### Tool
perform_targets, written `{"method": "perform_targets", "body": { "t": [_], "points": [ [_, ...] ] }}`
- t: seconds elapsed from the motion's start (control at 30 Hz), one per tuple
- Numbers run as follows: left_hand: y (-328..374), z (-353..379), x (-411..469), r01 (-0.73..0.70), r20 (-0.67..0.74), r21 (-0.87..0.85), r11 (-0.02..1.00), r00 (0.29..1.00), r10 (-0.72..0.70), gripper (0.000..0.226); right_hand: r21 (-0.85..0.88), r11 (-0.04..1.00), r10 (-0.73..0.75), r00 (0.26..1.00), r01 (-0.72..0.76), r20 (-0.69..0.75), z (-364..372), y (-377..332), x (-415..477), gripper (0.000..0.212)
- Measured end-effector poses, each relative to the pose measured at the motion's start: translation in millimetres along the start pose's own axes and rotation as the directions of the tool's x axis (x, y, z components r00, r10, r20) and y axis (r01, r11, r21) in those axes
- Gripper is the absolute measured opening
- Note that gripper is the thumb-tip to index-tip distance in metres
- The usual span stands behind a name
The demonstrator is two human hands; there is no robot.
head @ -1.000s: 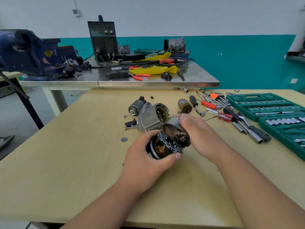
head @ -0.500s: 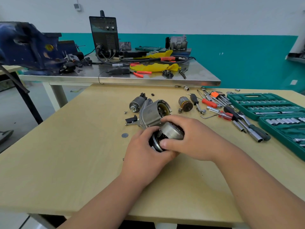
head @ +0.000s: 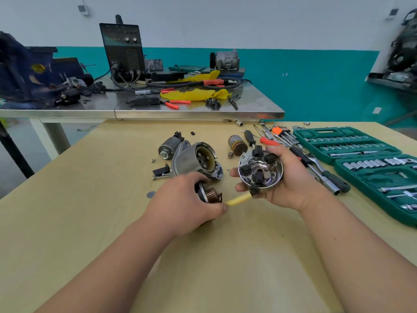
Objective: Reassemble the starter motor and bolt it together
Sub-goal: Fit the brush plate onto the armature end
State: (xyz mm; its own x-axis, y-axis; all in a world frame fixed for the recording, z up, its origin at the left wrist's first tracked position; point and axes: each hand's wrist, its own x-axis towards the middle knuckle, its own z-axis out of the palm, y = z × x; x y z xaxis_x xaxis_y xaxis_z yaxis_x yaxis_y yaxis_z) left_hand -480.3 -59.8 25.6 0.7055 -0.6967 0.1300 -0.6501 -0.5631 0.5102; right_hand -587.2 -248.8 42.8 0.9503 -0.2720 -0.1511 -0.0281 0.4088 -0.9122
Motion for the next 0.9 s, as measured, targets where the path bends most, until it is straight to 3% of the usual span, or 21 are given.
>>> {"method": "perform_targets", "body": {
  "t": [0.13,0.37,0.5,0.57,0.67,0.73,0.9],
  "points": [
    [18.9,0.2,12.2,-0.106,0.109,0.349,0.931,0.991,0.072,0.073,0.062,0.994,0.091,0.996,-0.091,0.002,-13.1,2.6,10.3,0.047],
    [23.6,17.9,24.1,-0.116,0.078,0.442,0.889,0.993,0.091,0.085,0.096,0.995,0.025,0.992,-0.013,-0.124,-28.1,5.8,15.8,0.037],
    [23.2,27.2,30.4,-0.283,-0.051,0.495,0.821,0.934,0.353,0.069,-0.009,0.985,-0.173,0.964,0.175,-0.2,-28.3,5.3,18.9,0.042],
    [23.1,27.3,34.9,-0.339,-0.108,0.466,0.817,0.895,0.433,0.07,-0.006,0.974,-0.222,0.96,0.224,-0.171,-24.1,5.8,17.3,0.047],
    [22.3,29.2,36.5,-0.338,-0.03,0.448,0.828,0.92,0.391,0.099,0.029,0.967,-0.248,0.96,0.254,-0.133,-19.1,8.4,14.5,0.044],
    [20.6,32.0,35.1,-0.351,-0.05,0.425,0.834,0.911,0.409,0.112,0.049,0.955,-0.285,0.953,0.291,-0.104,-12.5,12.8,13.4,0.036],
    [17.2,29.5,32.4,-0.393,-0.135,0.136,0.91,0.902,0.41,0.116,0.128,0.917,-0.374,0.926,0.377,-0.048,7.9,20.4,11.6,0.022]
  ]
}}
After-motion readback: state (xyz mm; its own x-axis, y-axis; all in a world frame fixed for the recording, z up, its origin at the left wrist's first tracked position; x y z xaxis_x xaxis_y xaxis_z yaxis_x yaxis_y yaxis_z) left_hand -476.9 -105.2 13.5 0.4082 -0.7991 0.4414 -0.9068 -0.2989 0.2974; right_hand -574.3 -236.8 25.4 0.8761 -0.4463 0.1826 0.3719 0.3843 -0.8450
